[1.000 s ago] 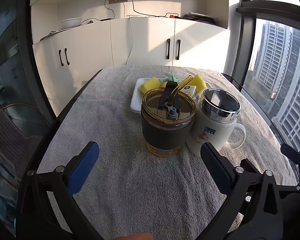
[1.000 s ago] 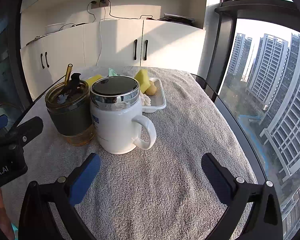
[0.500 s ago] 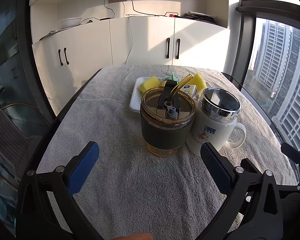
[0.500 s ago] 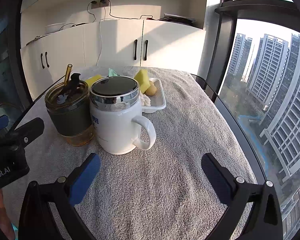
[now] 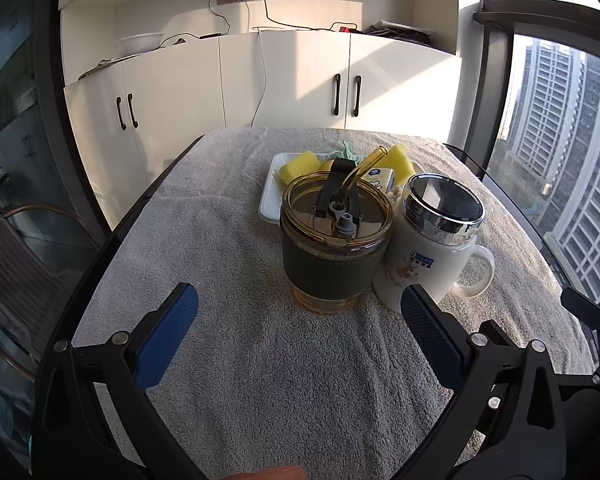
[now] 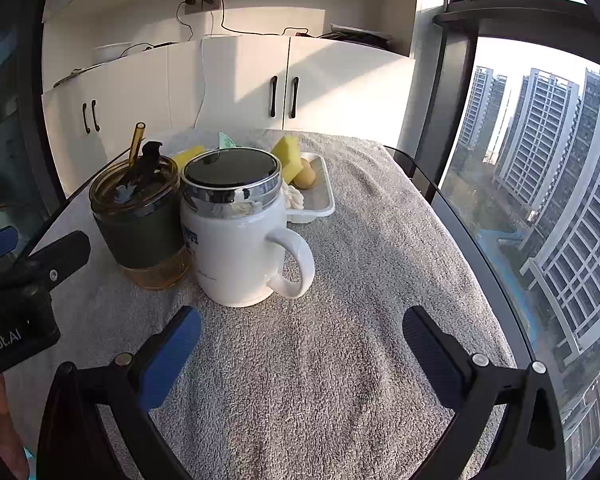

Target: Organize soft objects

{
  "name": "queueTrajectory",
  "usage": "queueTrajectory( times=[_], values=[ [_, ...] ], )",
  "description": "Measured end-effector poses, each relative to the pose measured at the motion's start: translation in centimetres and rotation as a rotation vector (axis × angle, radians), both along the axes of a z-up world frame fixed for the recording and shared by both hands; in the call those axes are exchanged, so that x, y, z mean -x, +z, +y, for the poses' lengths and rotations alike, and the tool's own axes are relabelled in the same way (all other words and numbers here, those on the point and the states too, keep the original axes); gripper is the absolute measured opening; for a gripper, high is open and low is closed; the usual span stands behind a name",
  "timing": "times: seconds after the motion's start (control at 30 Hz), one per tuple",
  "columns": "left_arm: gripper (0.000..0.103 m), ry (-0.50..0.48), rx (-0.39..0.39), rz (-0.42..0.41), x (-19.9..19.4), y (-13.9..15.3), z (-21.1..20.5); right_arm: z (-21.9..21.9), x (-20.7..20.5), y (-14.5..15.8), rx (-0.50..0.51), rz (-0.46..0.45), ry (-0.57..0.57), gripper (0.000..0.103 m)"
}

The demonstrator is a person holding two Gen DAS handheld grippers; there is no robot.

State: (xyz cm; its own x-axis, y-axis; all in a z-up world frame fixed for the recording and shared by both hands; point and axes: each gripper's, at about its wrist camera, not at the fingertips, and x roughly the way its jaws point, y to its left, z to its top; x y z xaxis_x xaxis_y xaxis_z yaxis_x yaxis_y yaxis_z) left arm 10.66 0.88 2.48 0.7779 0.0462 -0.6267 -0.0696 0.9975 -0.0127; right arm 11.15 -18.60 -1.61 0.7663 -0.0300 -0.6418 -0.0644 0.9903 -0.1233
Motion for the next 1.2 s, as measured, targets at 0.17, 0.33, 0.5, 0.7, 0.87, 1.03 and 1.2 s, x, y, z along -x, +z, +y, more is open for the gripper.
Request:
queueTrajectory(
  times=[0.17, 0.33, 0.5, 0.7, 0.87, 1.03, 1.2],
  values=[
    [0.103, 0.001, 0.0, 0.0, -0.01, 0.02, -0.03, 0.0, 0.01, 0.01, 0.0, 0.0, 0.0, 0.103],
    [0.103, -0.004, 0.001, 0.001, 0.0, 0.03, -0.03, 0.03, -0.01, 0.02, 0.0, 0.001, 0.0, 0.103],
    [0.103, -0.008, 0.011, 0.002, -0.02, 0.06, 0.12, 0.03, -0.01, -0.01, -0.002, 0.001, 0.002, 0.103],
    [0.103, -0.005, 0.008, 0.001, -0.1, -0.05, 0.08, 0.05, 0.01, -0.07, -0.001, 0.002, 0.003, 0.103],
    [0.103, -0.007, 0.009, 0.004, -0.16, -0.13, -0.03, 0.08, 0.1, -0.02, -0.004, 0.001, 0.002, 0.103],
    [0.103, -0.008, 0.009, 0.004, -0.18, -0.23, -0.08, 0.02, -0.05, 0.0, -0.004, 0.002, 0.001, 0.103],
    [0.103, -0.009, 0.021, -0.008, -0.02, -0.25, -0.08, 0.03, -0.11, -0.04, -0.004, 0.003, 0.001, 0.103]
  ],
)
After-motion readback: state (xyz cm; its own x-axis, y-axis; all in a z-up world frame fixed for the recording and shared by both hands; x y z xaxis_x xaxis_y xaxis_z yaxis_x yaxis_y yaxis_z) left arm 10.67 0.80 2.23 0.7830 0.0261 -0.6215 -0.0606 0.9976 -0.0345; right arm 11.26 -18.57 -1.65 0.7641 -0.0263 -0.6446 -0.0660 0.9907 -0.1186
